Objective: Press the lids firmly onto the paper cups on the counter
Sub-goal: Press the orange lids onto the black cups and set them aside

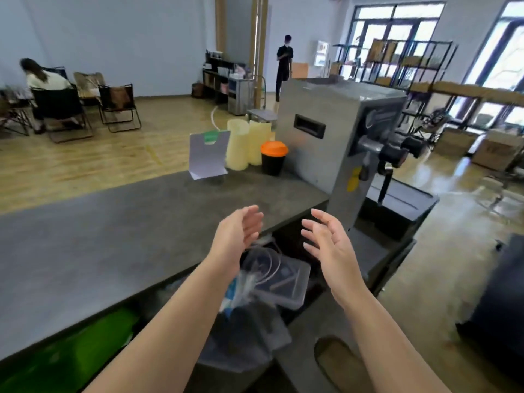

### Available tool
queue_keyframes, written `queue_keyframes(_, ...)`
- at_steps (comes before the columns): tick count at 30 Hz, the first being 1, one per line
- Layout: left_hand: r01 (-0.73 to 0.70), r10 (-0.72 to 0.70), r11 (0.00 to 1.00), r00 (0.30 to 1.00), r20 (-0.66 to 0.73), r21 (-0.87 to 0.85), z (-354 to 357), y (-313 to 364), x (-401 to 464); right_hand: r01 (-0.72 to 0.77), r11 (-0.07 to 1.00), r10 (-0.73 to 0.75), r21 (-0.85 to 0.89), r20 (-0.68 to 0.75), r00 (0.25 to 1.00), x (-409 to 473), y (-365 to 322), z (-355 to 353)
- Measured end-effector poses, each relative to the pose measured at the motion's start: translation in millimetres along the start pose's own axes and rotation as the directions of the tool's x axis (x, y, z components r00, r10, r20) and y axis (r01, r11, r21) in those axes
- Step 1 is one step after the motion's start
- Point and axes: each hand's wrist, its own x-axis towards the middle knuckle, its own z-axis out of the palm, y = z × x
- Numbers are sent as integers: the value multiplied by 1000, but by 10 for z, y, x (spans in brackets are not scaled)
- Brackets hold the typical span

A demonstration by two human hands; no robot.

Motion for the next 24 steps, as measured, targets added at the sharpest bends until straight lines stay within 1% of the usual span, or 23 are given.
queue_keyframes(3, 23, -23, 999, 1000, -4, -31, 334, 11, 728, 23, 989, -10, -143, 92, 996, 852, 286, -215)
queue_keyframes(5, -30, 30, 1000, 999, -22, 9, 513, 65, 1172, 41, 974, -3, -221, 169, 986, 1409, 423, -217)
queue_keyframes(6, -53, 54, 997, 998, -24, 61, 595, 81, 1388, 51, 967, -1, -248, 196, 981, 1684, 469, -173)
queue_keyframes(8, -81, 85, 990, 996, -28, 117, 730, 95, 1750, 55, 960, 2, -275, 203, 979, 2193, 518, 0)
queue_keyframes(9, -81, 87, 990, 995, -49, 119, 770, 88, 1927, 34, 963, 17, -266, 185, 983, 2412, 521, 110)
queue_keyframes(12, -58, 70, 996, 978, -195, 69, 861, 143, 2354, -30, 987, 46, -156, 94, 995, 2949, 547, 446)
queue_keyframes(15, -12, 45, 993, 958, -283, 117, 912, 221, 2664, -61, 994, 64, -86, 31, 997, 3303, 619, 608)
queue_keyframes(17, -19, 53, 991, 962, -266, 129, 924, 193, 2844, -88, 995, 89, -38, 23, 996, 3458, 686, 627)
queue_keyframes(19, -28, 64, 989, 969, -239, 147, 924, 115, 3000, -84, 996, 83, 6, 27, 996, 3508, 753, 621)
queue_keyframes(21, -56, 93, 982, 974, -204, 180, 971, 112, 2967, -25, 1000, 24, 14, 68, 997, 3470, 825, 621)
queue_keyframes(24, -82, 138, 966, 966, -220, 244, 1005, 93, 2843, 41, 999, -43, 26, 110, 993, 3379, 873, 592)
